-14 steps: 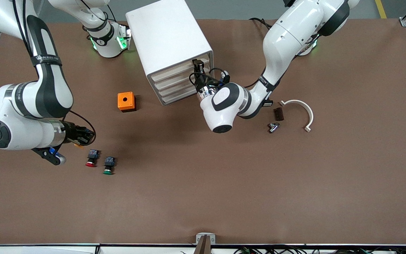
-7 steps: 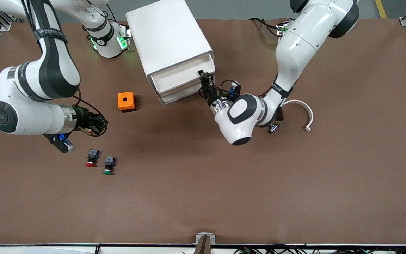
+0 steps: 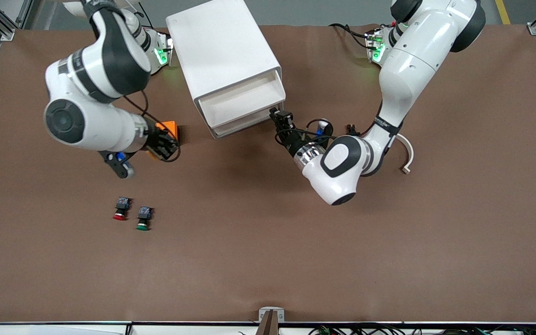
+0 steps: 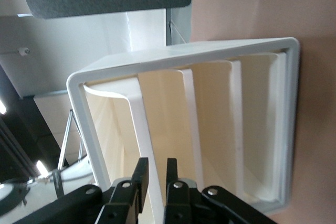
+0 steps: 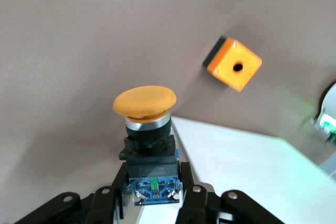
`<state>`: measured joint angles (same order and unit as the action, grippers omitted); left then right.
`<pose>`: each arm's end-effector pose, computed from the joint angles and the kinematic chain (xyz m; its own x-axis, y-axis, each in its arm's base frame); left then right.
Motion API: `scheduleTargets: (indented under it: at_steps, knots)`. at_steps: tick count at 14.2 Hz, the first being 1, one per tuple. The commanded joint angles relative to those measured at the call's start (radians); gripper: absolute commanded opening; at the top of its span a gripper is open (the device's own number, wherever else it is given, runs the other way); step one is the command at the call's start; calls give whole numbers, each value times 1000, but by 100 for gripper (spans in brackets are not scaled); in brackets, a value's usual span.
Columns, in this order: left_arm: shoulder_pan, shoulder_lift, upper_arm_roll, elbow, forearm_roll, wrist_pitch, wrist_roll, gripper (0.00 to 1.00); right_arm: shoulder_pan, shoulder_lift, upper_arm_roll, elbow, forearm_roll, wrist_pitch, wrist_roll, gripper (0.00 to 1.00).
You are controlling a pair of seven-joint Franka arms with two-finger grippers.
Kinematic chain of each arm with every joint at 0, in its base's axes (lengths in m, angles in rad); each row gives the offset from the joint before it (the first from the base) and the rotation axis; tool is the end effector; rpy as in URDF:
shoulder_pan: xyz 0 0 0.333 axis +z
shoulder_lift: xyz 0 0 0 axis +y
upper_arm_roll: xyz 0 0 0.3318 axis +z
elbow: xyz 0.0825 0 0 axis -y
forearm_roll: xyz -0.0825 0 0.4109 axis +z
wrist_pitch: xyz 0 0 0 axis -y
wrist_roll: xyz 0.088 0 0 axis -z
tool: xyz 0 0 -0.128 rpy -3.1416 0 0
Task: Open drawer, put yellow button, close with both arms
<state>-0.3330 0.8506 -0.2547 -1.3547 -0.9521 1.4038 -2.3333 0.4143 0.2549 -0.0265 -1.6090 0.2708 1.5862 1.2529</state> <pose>0.5398 -0.4502 0.2431 -0.5116 0.8497 -0.1276 0.2465 0.0029 -0.9691 0.5713 0.2714 0.4506 0.5584 -0.7641 -0.3230 -0.7554 -0.6292 0.1828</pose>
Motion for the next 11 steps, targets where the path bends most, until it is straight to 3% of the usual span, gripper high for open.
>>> scheduleTargets:
  at_steps: [1, 2, 5, 6, 8, 11]
  knots:
    - [17, 7, 2, 16, -25, 7, 6, 21, 70, -46, -10, -31, 28, 8, 136, 0]
    - [17, 7, 2, 16, -25, 7, 8, 21, 92, -60, -10, -43, 30, 14, 178, 0]
    - [20, 4, 2, 17, -19, 9, 32, 71, 152, -106, -10, -109, 31, 63, 302, 0]
    - [26, 2, 9, 17, -8, 9, 95, 81, 176, -126, -10, -135, 31, 83, 345, 0]
    - [20, -2, 52, 35, 31, 9, 284, 91, 230, -149, -10, -179, 31, 132, 439, 0]
    - [19, -8, 54, 40, 140, 8, 541, 92, 313, -151, -12, -221, 31, 225, 574, 0]
